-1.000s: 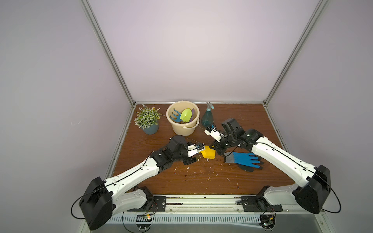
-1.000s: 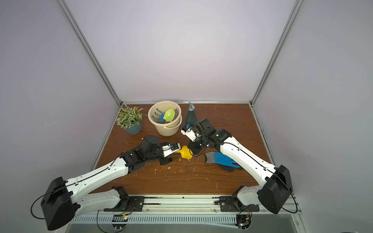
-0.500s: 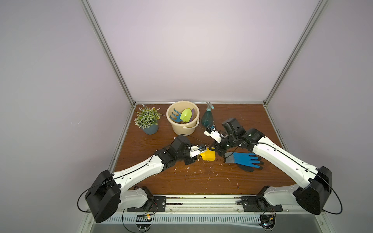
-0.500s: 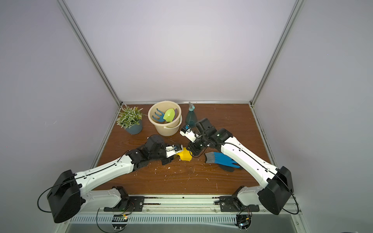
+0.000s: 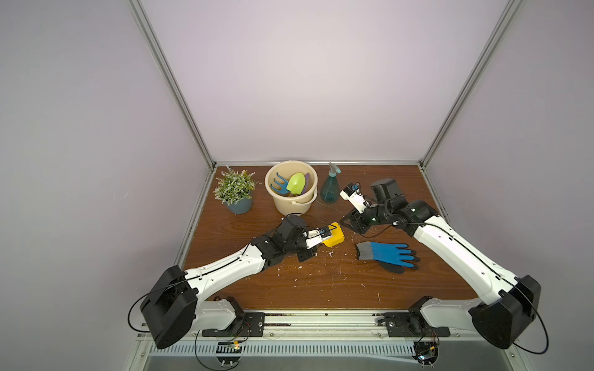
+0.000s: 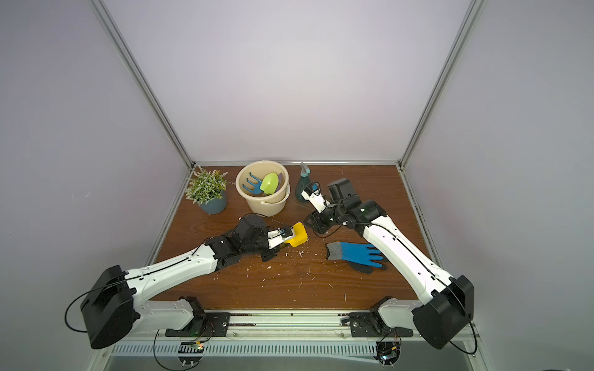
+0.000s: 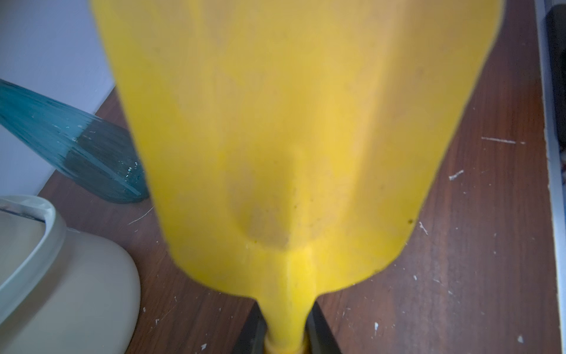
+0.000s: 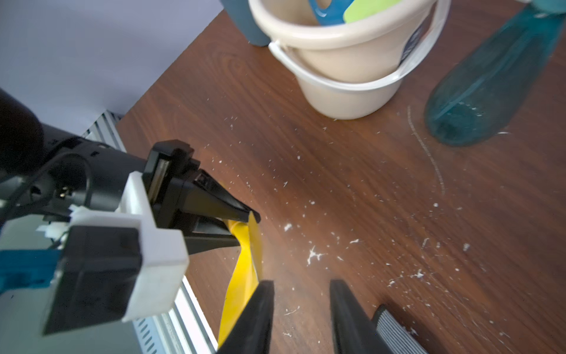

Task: Organize the gardening tools
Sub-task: Pick up the gardening tool from the center of the board.

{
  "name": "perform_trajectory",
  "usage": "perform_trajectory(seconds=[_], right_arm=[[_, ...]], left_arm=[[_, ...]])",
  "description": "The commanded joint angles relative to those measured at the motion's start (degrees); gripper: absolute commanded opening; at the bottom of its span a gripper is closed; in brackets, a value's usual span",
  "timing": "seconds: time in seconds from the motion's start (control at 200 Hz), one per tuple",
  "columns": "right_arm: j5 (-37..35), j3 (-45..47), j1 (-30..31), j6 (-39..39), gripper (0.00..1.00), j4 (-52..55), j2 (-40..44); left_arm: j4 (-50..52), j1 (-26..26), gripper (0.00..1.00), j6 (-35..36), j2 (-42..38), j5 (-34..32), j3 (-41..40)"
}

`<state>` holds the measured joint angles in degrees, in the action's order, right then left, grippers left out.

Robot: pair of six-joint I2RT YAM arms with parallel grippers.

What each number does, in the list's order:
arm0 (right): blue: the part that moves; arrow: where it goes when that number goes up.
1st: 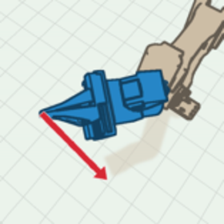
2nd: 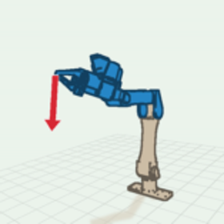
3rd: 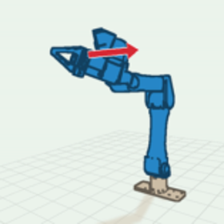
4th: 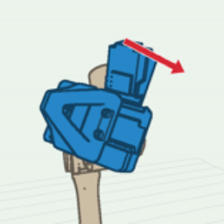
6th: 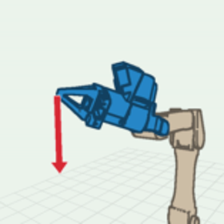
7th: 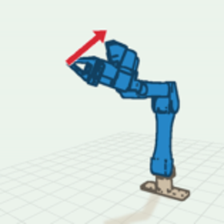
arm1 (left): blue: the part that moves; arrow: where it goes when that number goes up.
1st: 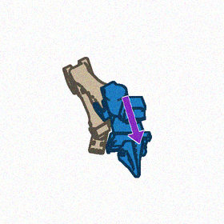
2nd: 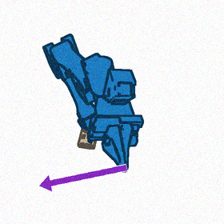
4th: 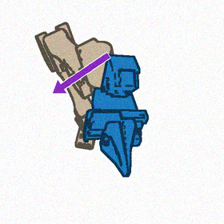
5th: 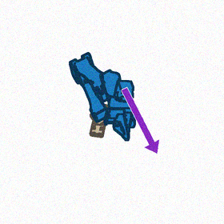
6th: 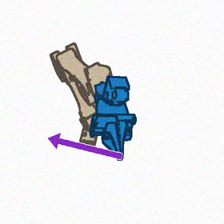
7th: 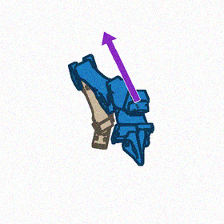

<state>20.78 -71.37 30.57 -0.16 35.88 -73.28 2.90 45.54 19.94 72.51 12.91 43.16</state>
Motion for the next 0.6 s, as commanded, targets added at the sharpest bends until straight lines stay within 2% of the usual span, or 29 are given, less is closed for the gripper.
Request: perform_trajectory(seconds=[0.0,0.155,0.31,0.47,0.595], right_arm=[[-2.2,0.5,-2.6,-3.8,0.4,-6.1,5.5],[-6.5,5.5,-4.4,-6.6,0.44,-14.0,11.0],[-2.9,13.2,-4.4,-11.8,0.45,-24.1,13.9],[-1.1,20.5,-3.9,-16.9,0.44,-33.5,15.9],[-1.1,23.3,-3.0,-18.4,0.44,-37.3,16.7]], left_arm=[[-5.6,-0.4,0.02,-7.5,-2.3,-4.5,1.4],[-8.4,-1.6,0.0,-14.1,-2.8,-10.5,6.2],[-6.2,-6.7,0.02,-22.6,1.4,-17.4,16.1],[-6.0,-8.2,0.02,-24.7,7.1,-25.2,25.3],[-6.8,-11.4,0.01,-28.0,12.5,-27.2,31.8]])
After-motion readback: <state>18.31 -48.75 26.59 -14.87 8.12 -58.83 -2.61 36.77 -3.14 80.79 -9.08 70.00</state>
